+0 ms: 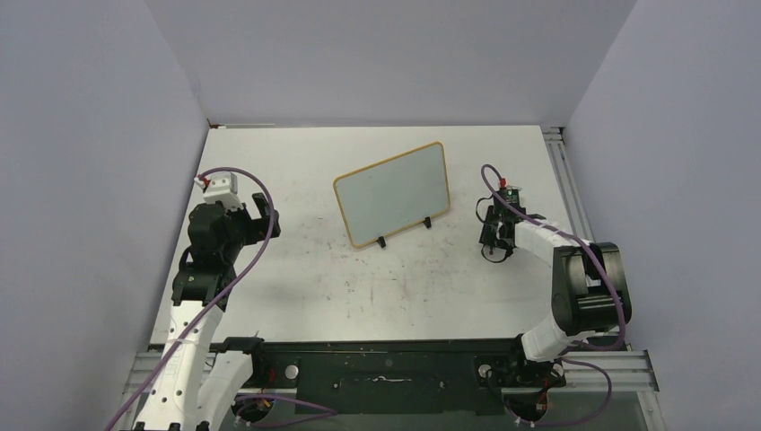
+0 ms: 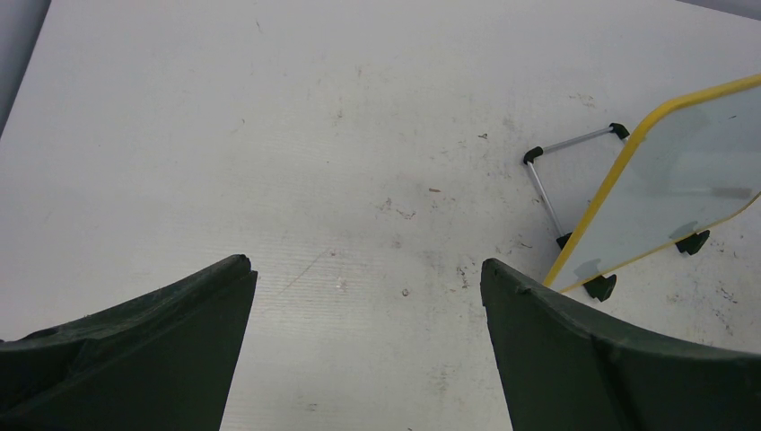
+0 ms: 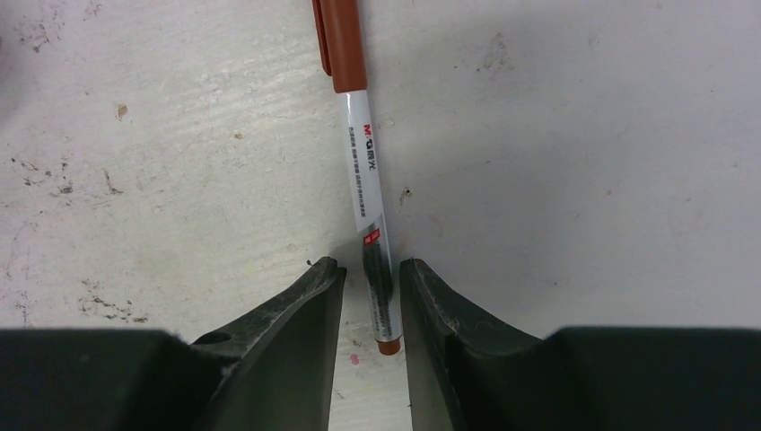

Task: Write a sentence on the whiteboard
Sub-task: Open the whiteboard marker at the center of the board.

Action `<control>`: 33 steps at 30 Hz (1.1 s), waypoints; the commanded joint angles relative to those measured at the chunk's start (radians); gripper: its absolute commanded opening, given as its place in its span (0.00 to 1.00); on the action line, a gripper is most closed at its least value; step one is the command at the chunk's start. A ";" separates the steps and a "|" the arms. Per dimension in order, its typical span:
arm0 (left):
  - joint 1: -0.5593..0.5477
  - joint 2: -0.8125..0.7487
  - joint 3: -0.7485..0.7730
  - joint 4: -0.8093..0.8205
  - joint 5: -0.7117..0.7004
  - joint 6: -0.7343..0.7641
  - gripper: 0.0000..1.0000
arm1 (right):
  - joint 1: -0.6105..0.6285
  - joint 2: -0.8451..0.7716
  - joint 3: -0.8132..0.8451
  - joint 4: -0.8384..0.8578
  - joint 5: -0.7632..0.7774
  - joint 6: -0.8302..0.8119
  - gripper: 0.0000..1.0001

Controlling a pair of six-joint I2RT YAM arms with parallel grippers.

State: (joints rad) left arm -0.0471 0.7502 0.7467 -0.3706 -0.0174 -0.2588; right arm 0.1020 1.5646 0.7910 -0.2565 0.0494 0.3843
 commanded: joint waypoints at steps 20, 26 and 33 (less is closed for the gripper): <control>-0.008 0.001 0.029 0.034 0.036 -0.001 0.96 | 0.018 -0.043 0.009 0.026 0.010 0.014 0.05; -0.061 0.012 0.034 0.044 0.052 0.012 0.96 | 0.024 -0.143 0.019 -0.018 -0.086 0.004 0.05; -0.137 -0.028 -0.001 0.106 0.245 0.092 0.96 | 0.112 -0.357 0.078 -0.162 -0.210 -0.007 0.05</control>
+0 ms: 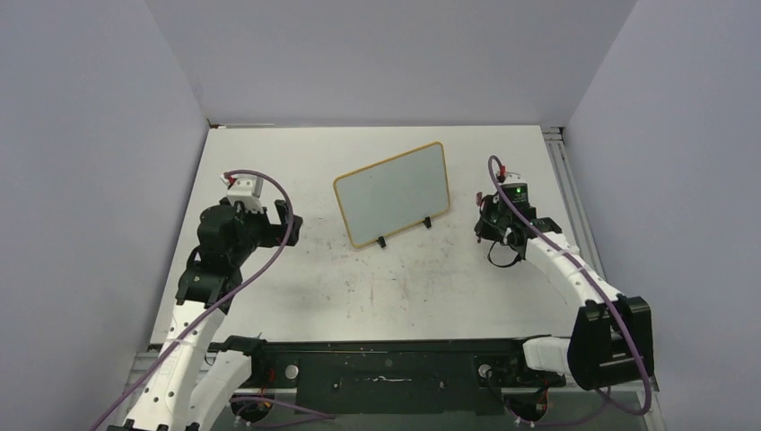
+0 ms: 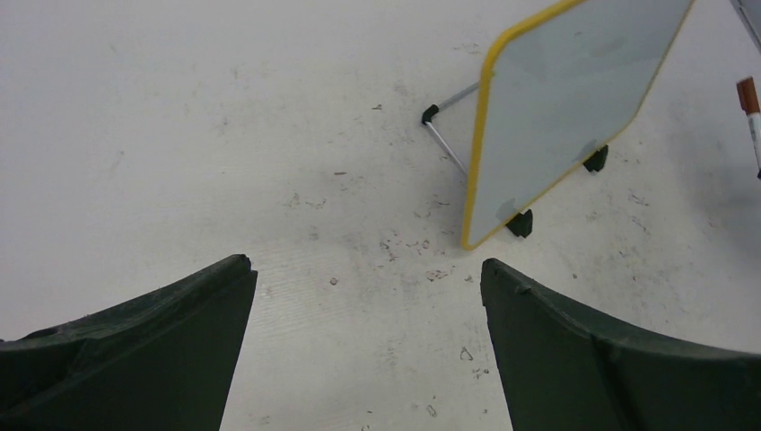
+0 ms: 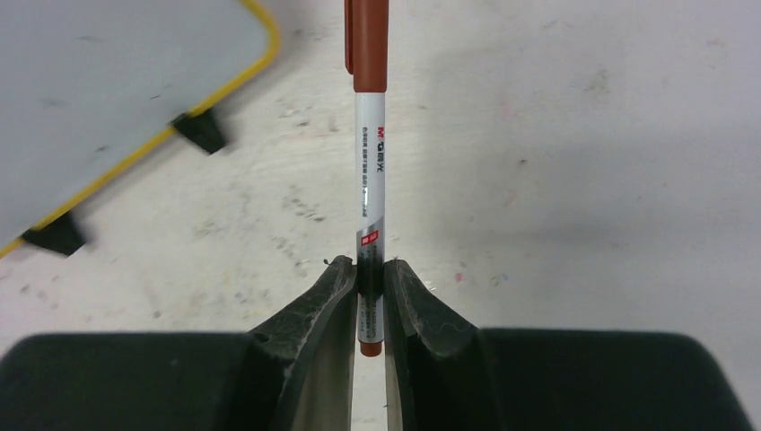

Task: Write a sentence on the whiteboard
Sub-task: Open the whiteboard marker at the center of the board.

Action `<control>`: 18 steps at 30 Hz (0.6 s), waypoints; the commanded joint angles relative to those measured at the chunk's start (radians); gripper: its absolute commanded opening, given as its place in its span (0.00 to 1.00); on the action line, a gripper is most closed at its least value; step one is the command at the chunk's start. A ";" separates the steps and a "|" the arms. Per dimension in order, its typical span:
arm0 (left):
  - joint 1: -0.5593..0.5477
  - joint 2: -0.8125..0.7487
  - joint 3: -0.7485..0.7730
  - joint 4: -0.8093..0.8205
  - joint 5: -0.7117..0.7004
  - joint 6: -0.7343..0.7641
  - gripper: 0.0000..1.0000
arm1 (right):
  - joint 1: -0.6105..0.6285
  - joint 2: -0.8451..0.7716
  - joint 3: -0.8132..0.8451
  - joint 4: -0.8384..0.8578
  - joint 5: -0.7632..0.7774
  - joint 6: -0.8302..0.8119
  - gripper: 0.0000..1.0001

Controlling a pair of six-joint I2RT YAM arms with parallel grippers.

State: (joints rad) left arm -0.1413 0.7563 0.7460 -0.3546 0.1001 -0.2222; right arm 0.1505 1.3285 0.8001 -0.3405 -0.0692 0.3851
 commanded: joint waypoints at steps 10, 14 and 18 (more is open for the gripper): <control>-0.306 -0.136 -0.061 0.166 0.296 0.197 0.98 | 0.168 -0.222 0.171 -0.171 -0.533 -0.026 0.05; -0.427 -0.127 -0.073 0.146 0.271 0.246 0.97 | 0.260 -0.204 0.215 -0.232 -0.619 -0.062 0.05; -0.538 -0.074 -0.061 0.107 0.232 0.293 0.98 | 0.409 -0.153 0.238 -0.256 -0.639 -0.080 0.05</control>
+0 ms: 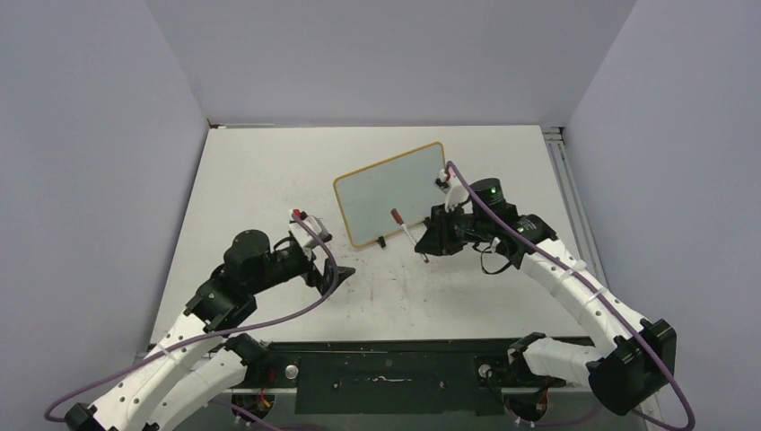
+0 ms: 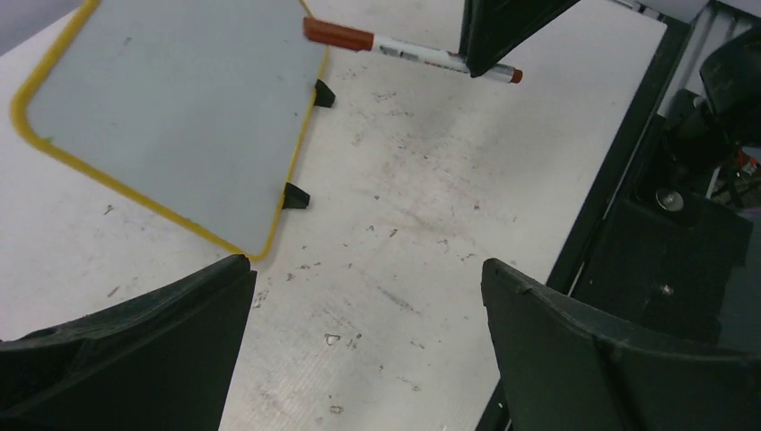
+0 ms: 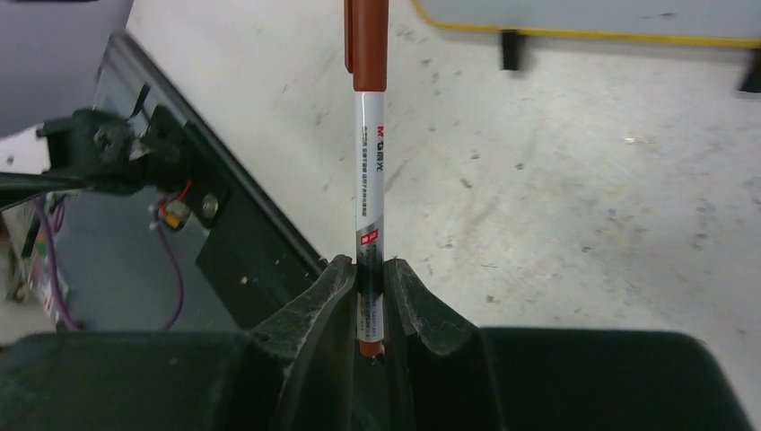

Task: Write a sentence on the whiteboard
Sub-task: Open the whiteboard marker at the center of the board.

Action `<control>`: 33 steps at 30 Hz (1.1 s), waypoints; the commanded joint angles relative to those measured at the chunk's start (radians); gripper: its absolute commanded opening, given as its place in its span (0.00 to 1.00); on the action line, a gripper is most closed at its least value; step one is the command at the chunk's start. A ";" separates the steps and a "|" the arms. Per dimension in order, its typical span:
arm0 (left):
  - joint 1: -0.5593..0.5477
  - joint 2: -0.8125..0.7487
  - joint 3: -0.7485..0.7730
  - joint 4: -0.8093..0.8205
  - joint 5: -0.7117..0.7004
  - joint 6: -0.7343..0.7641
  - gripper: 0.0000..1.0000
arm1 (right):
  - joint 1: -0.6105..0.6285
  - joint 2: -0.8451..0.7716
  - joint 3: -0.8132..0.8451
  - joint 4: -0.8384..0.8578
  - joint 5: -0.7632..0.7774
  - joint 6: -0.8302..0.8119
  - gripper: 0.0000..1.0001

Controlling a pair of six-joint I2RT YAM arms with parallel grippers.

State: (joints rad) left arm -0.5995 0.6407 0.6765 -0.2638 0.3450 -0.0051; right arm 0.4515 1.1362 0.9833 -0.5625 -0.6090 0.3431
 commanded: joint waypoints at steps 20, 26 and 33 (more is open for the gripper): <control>-0.543 0.106 -0.028 -0.121 -0.442 0.228 0.99 | 0.297 0.250 0.156 -0.295 -0.303 -0.215 0.05; -0.581 0.144 -0.023 -0.124 -0.436 0.225 0.89 | 0.336 0.265 0.176 -0.307 -0.298 -0.227 0.05; -0.598 0.162 -0.020 -0.118 -0.431 0.218 0.67 | 0.351 0.282 0.199 -0.306 -0.313 -0.231 0.05</control>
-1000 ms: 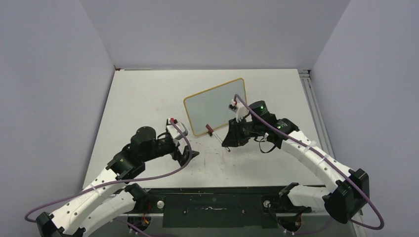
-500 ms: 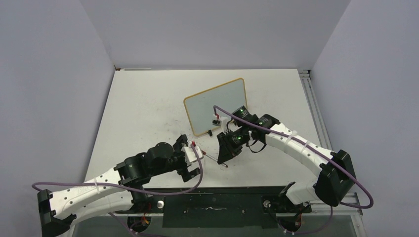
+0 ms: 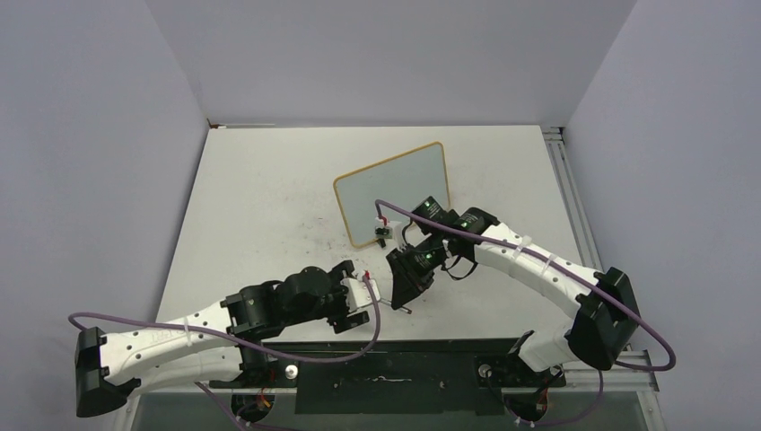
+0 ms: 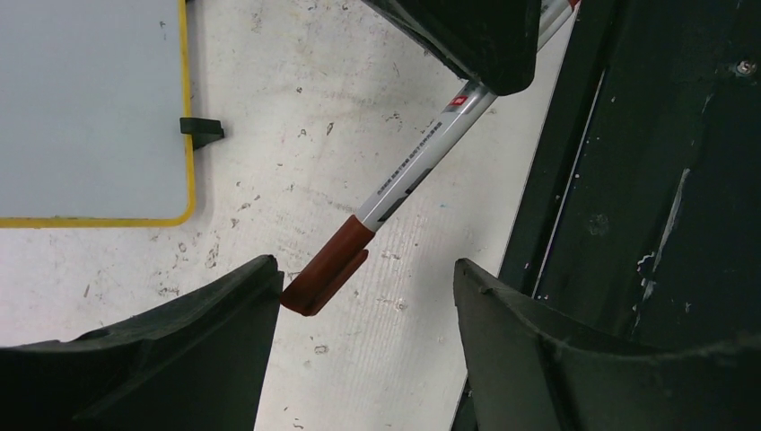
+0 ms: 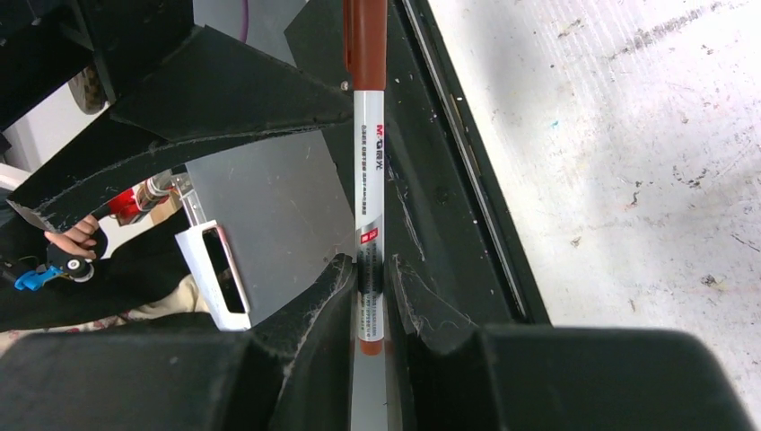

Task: Write a sentence on the whiteboard
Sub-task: Open the whiteboard marker at the center of the board.

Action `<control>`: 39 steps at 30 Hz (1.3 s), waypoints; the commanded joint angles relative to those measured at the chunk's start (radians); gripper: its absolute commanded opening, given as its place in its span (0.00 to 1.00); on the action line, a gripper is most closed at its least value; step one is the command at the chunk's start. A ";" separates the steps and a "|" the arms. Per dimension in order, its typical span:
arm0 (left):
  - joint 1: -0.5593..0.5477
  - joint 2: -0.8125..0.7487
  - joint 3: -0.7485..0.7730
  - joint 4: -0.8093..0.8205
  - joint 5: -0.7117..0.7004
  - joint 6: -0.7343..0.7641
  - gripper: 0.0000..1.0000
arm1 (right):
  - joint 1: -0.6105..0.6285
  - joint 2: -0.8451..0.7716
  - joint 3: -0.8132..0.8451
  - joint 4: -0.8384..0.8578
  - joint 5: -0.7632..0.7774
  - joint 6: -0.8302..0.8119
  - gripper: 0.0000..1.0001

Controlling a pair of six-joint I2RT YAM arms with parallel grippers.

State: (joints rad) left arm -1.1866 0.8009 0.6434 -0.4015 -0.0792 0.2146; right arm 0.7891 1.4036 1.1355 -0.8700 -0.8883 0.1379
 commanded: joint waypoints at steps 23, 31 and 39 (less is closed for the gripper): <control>-0.038 0.037 0.029 0.024 0.007 -0.030 0.00 | -0.033 -0.008 0.075 0.066 -0.001 0.010 0.06; 0.010 -0.028 0.021 0.023 -0.035 -0.059 0.00 | -0.176 -0.092 0.016 0.155 -0.024 0.043 0.60; 0.213 0.016 0.066 -0.003 0.163 -0.070 0.00 | -0.178 -0.203 -0.057 0.334 0.024 0.129 0.86</control>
State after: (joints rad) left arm -1.0359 0.7940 0.6479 -0.4236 -0.0353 0.1646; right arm 0.6037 1.2686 1.1229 -0.6987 -0.8753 0.2005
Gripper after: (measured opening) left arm 0.108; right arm 0.827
